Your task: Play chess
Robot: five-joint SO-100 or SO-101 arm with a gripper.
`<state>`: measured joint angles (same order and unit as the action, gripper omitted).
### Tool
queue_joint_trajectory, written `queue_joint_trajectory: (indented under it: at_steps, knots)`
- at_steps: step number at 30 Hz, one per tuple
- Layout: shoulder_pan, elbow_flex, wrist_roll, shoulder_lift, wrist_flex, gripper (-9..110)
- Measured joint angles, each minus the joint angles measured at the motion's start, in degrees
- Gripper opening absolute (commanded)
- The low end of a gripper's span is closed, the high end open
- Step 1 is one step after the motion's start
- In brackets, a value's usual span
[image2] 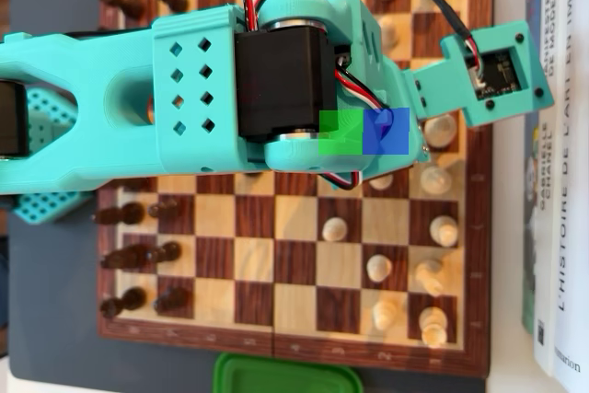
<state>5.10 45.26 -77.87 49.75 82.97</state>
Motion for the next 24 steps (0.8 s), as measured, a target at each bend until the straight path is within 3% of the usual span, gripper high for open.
queue_joint_trajectory:
  at_steps: [24]
  knots:
    - [0.0,14.4,0.0,13.1,-0.1,4]
